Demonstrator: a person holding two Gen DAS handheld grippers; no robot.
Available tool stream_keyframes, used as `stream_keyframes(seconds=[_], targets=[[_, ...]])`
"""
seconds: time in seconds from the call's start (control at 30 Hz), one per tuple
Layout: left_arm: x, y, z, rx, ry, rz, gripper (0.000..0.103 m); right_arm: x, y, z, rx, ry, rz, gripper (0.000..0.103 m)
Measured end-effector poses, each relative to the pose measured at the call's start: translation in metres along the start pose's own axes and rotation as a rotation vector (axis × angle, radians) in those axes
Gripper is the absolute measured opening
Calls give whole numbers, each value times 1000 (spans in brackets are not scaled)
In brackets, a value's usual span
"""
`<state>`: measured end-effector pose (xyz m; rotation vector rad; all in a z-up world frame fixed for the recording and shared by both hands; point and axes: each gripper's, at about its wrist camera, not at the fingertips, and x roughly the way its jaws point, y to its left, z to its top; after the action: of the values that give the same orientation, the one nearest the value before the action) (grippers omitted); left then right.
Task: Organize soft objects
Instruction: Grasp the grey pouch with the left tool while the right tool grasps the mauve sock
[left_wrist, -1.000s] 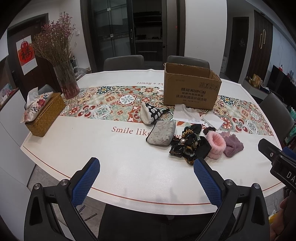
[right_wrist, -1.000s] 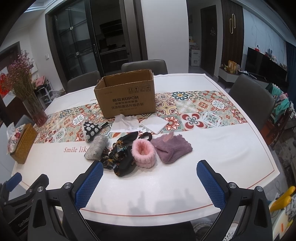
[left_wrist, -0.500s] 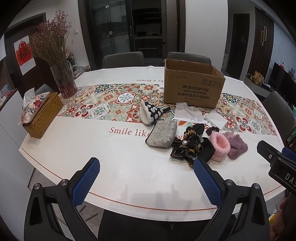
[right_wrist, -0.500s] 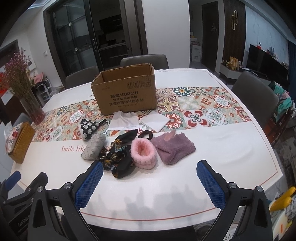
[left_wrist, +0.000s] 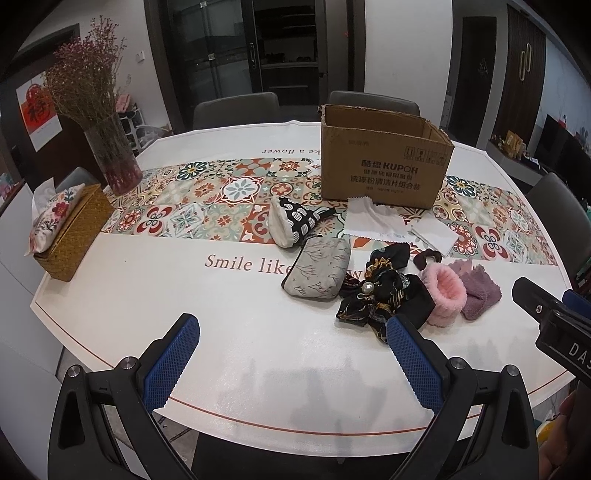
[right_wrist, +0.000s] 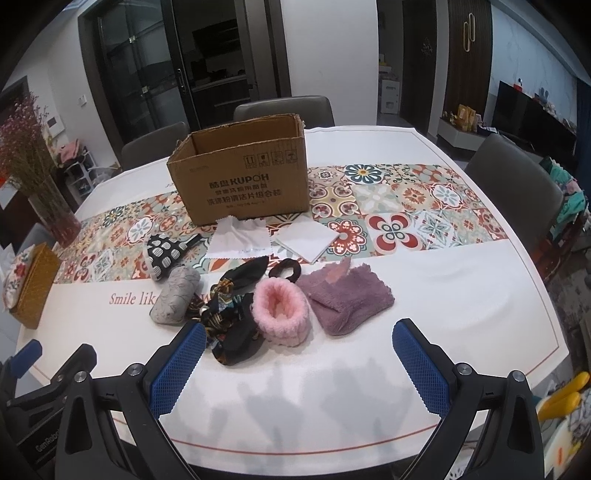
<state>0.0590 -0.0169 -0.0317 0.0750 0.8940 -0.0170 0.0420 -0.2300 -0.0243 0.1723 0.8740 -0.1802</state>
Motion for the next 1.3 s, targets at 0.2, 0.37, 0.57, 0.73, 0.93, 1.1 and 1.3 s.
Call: stream_keyframes(seconds=[0.2, 0.37, 0.57, 0.73, 0.93, 1.1, 1.3], targets=[[14, -4, 4, 10, 15, -15, 103, 14, -1, 3, 1, 22, -2, 102], [32, -11, 9, 18, 31, -33, 103, 28, -5, 6, 9, 44, -10, 102], [57, -23, 14, 50, 58, -40, 103, 47, -12, 10, 20, 63, -41, 102], [79, -27, 19, 59, 85, -42, 103, 68, -16, 13, 27, 88, -56, 102], [108, -28, 29, 59, 103, -33, 103, 89, -12, 17, 22, 110, -66, 102], [132, -31, 36, 72, 131, -30, 103, 107, -9, 24, 34, 125, -69, 102], [156, -39, 40, 93, 162, -33, 103, 127, -8, 26, 41, 157, -81, 102]])
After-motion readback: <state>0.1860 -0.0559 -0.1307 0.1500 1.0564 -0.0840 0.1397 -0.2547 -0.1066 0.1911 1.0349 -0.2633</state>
